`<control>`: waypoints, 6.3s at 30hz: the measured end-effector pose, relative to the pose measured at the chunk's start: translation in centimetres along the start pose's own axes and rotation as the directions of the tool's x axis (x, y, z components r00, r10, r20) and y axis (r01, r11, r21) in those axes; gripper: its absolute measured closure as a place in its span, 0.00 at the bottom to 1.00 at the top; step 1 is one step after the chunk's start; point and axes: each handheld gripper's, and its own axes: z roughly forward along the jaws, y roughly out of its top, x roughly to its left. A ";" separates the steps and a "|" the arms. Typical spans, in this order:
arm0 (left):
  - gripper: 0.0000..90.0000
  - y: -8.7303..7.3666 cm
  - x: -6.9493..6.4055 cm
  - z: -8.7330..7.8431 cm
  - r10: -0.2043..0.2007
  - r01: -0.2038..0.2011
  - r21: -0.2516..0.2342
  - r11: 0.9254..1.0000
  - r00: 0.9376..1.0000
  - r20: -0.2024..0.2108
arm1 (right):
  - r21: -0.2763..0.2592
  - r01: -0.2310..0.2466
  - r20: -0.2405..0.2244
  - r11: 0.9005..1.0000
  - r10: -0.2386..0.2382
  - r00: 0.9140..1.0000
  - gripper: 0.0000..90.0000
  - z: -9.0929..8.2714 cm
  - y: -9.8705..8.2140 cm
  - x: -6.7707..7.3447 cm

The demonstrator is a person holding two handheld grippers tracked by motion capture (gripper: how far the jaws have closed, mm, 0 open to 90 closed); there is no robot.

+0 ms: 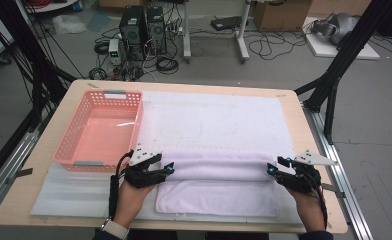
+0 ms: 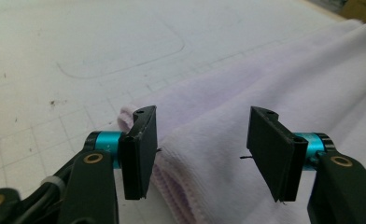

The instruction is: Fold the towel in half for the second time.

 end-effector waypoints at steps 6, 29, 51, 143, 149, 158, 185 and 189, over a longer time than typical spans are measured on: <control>0.93 -0.4 0.1 0.6 0.002 -0.004 0.052 0.999 0.999 0.039 | 0.074 0.007 -0.016 0.997 -0.005 1.000 0.81 2.2 0.8 -0.4; 0.94 -2.6 -2.6 -5.6 0.077 -0.069 -0.059 0.996 0.985 0.151 | -0.041 0.050 -0.122 0.998 -0.054 0.991 0.96 -4.7 -3.4 2.7; 0.53 -2.4 -1.0 -4.9 -0.019 0.026 -0.060 0.998 0.993 0.113 | 0.046 0.009 -0.017 0.999 -0.008 1.000 0.59 -3.9 -4.7 2.4; 0.50 4.0 2.5 4.0 -0.100 0.087 -0.126 0.988 0.991 -0.095 | 0.004 -0.072 0.079 0.997 0.072 0.994 0.58 6.3 2.8 -4.9; 0.49 3.6 1.3 2.8 -0.043 0.038 -0.106 0.994 0.998 -0.044 | 0.010 -0.068 0.051 0.998 0.068 0.996 0.58 4.3 1.4 -4.1; 0.49 1.5 0.4 1.3 -0.018 0.017 -0.073 0.997 1.000 -0.008 | 0.037 -0.022 -0.017 0.999 0.023 1.000 0.59 2.8 0.2 -1.7; 0.94 -1.9 -0.3 0.5 0.029 -0.026 0.076 0.997 0.999 -0.033 | 0.177 0.032 -0.054 0.984 -0.023 0.998 0.96 2.0 -2.8 -0.4; 0.95 -1.7 -0.1 -0.4 0.000 0.002 0.055 0.998 0.999 -0.036 | 0.165 0.039 -0.052 0.986 -0.031 0.998 0.98 1.0 -2.3 -0.3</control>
